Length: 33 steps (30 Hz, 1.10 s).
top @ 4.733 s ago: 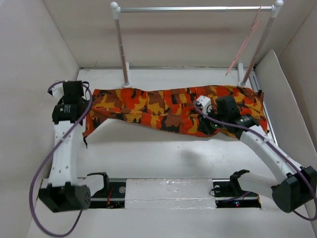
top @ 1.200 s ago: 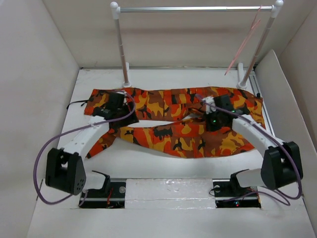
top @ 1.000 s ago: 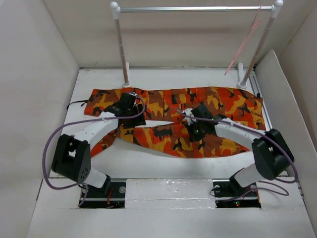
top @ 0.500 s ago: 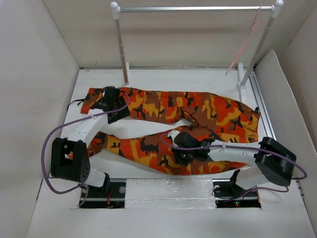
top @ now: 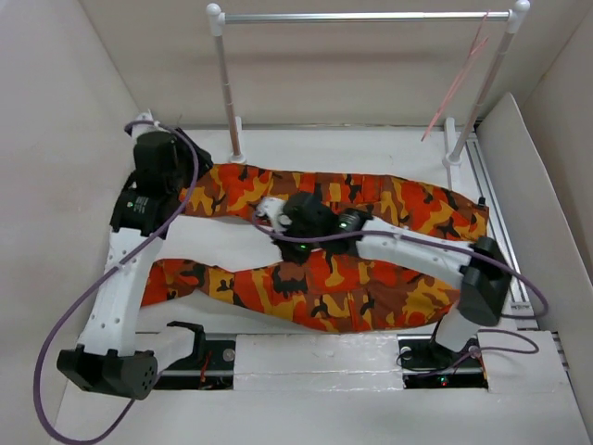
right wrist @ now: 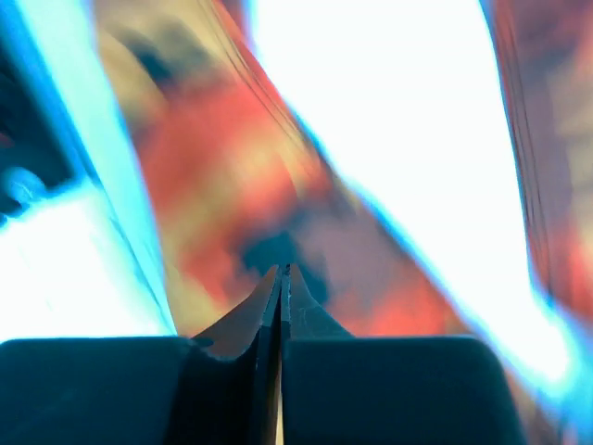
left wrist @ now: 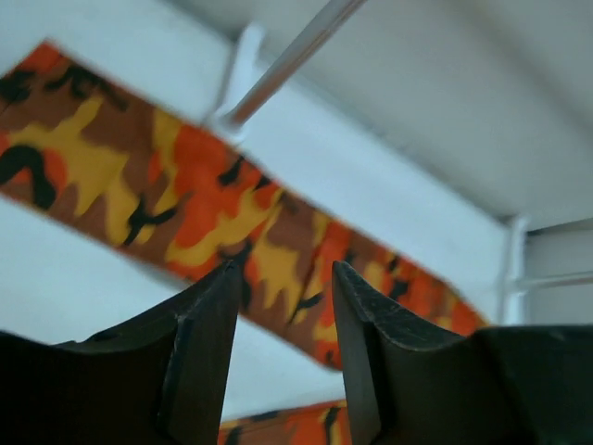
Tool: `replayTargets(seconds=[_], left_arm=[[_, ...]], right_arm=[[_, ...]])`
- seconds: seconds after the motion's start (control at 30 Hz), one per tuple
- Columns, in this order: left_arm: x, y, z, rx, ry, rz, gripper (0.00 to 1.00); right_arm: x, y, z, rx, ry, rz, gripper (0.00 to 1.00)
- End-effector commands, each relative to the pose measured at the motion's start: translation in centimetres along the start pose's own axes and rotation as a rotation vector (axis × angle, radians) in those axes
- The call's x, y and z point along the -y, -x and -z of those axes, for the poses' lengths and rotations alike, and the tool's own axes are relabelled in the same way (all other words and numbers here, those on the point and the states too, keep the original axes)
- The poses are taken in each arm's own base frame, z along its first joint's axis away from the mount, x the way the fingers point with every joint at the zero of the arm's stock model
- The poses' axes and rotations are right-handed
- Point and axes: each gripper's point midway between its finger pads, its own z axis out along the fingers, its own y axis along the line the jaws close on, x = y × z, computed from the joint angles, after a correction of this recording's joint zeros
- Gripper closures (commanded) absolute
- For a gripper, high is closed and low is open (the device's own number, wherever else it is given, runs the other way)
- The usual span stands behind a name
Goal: Place the trousers on the hanger
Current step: Flatten out the trousers at the center of the board.
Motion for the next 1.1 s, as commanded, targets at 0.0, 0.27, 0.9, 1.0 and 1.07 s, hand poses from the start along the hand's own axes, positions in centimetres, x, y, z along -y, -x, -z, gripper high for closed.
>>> replayTargets(seconds=[0.0,0.27,0.9,1.0,1.07], left_arm=[[5.6,6.8,5.7,0.168,-0.197,0.07,0.61],[8.4,12.5,12.9,0.319,-0.326,0.083,0.71],[6.9,7.2,9.4,0.168,-0.284,0.054,0.73],[6.0,6.7,8.9,0.165,-0.249,0.044,0.74],[5.3,6.9,8.8,0.183,-0.216,0.034,0.74]], right_arm=[[-5.8,5.3,-4.4,0.083,0.219,0.237,1.0],[-13.9,11.3,-11.5,0.213,0.521,0.293,0.27],[-14.3,12.6,-20.1,0.234,0.626,0.13,0.21],[-13.9,11.4,-20.0,0.207,0.609,0.12,0.82],[-14.0,13.0,-17.4,0.269,0.596,0.15,1.0]])
